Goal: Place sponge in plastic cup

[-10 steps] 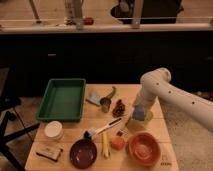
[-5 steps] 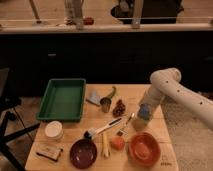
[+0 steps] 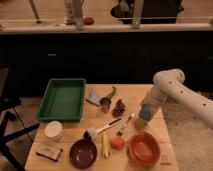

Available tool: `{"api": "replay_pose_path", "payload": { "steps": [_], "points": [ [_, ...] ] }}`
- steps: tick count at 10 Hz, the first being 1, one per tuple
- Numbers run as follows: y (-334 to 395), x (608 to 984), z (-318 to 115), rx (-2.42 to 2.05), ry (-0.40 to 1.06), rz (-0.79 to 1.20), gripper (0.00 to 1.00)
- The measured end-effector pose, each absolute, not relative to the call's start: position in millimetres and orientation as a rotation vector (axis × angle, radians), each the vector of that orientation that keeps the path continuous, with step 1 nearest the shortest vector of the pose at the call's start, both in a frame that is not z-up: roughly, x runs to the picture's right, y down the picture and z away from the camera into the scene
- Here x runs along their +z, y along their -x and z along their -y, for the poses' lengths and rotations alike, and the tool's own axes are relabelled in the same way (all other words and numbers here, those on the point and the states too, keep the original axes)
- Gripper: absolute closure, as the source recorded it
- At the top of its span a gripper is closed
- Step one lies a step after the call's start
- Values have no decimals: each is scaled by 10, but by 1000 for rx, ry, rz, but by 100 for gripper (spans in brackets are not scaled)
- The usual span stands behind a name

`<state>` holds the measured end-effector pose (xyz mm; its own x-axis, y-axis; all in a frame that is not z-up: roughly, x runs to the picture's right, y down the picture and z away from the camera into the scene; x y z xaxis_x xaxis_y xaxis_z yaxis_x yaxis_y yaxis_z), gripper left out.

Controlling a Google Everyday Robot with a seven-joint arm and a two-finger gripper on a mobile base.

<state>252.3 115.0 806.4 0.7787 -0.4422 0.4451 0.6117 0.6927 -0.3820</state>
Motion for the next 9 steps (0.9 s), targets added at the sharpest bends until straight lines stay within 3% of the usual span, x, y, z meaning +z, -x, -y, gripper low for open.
{"api": "replay_pose_path", "payload": {
  "steps": [9],
  "points": [
    [-2555,8078,-1200,-577,547,338,100]
  ]
}}
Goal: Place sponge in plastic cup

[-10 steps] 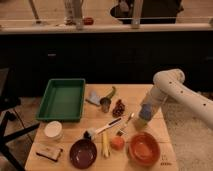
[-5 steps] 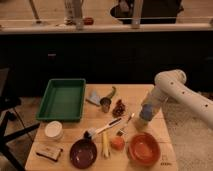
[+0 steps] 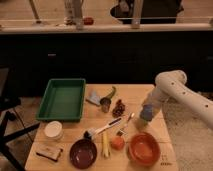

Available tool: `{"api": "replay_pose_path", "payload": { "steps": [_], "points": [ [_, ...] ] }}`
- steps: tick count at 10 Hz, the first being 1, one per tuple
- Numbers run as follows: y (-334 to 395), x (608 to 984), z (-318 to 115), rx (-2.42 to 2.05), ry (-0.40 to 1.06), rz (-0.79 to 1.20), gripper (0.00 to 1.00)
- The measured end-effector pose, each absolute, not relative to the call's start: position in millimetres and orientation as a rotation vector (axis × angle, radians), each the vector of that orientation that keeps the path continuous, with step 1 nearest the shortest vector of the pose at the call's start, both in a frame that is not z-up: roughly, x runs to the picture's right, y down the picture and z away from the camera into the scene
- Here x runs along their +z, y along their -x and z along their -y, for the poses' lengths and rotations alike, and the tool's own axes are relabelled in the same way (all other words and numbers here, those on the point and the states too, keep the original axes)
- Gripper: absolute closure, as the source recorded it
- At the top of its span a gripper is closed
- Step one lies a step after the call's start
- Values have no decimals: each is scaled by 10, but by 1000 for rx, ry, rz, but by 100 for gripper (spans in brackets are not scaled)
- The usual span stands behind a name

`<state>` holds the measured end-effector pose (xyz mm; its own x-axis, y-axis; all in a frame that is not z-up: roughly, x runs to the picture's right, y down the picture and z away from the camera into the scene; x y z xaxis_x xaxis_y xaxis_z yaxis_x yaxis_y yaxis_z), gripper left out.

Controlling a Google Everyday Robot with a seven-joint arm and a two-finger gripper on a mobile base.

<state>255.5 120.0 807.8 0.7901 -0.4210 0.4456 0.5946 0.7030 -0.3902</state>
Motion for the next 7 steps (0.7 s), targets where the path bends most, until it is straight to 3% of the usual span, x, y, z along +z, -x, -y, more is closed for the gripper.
{"api": "replay_pose_path", "payload": {
  "steps": [7],
  "points": [
    [-2600,8144,-1270,-561,568,339,100]
  ]
}}
